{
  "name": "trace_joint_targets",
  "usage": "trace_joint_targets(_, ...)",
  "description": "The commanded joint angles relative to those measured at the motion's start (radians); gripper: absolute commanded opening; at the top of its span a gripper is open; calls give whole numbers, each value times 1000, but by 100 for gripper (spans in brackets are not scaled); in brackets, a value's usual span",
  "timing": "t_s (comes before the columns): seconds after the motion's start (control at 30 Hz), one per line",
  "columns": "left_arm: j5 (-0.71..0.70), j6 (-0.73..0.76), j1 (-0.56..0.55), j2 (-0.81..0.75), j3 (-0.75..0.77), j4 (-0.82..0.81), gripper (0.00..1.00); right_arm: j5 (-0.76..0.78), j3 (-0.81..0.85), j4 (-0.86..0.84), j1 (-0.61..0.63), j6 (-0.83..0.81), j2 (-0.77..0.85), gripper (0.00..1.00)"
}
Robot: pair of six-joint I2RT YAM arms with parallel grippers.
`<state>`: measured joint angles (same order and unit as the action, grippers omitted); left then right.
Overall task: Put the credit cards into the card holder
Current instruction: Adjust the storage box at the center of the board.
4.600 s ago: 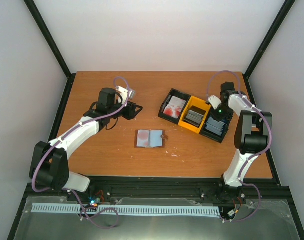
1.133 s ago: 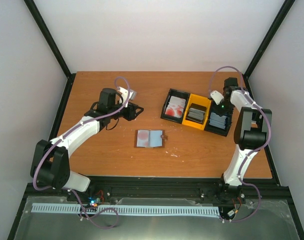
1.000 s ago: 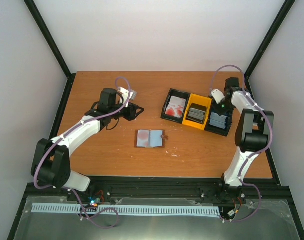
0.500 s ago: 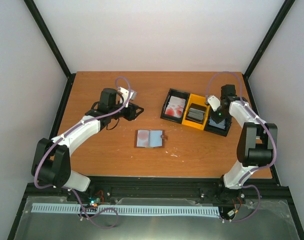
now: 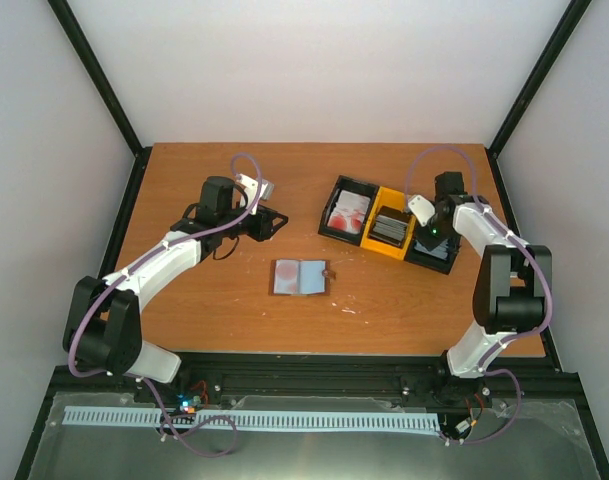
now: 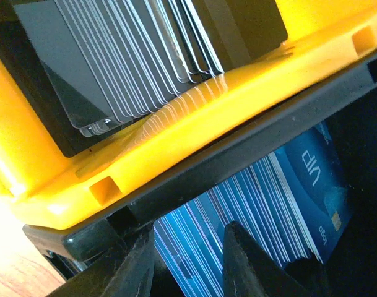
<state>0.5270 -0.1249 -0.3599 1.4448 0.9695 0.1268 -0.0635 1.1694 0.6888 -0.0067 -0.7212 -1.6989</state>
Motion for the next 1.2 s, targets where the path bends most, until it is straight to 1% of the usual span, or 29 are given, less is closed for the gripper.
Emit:
trace_joint_targets(0.0,5,-1,4,0,7,-29,40,-94,14,5,43,-11,-6,32)
trace_joint_targets(0.2,5,-4,4,-4,-7,-33,40,-163,38,6,119,-1,-31,33)
trace_joint_targets(0.33,3,-2,4,-8,-9,-34,40,-164,58,3,147,8,-65,33)
trace_joint_targets(0.4,4,-2,4,-8,-8,-34,40,-116,90,15,141,7,-83,33)
trace_joint_targets(0.47,6,-4,4,-9,-7,-34,40,-79,141,46,112,6,-111,37)
trace_joint_targets(0.5,9,-5,4,-8,-9,-34,40,-72,177,65,96,18,-123,40)
trace_joint_targets(0.6,10,-10,4,-6,-11,-37,40,-95,256,97,50,41,-136,42)
trace_joint_targets(0.83,8,-14,4,-5,-12,-40,40,-51,260,114,39,-19,-165,41)
trace_joint_targets(0.93,7,-10,4,-2,-9,-37,40,-60,256,144,35,-32,-180,43)
trace_joint_targets(1.03,7,-10,4,3,-8,-36,40,-56,257,134,27,-18,-191,47)
trace_joint_targets(1.17,10,-12,4,8,-5,-38,40,-24,269,123,24,-8,-213,46)
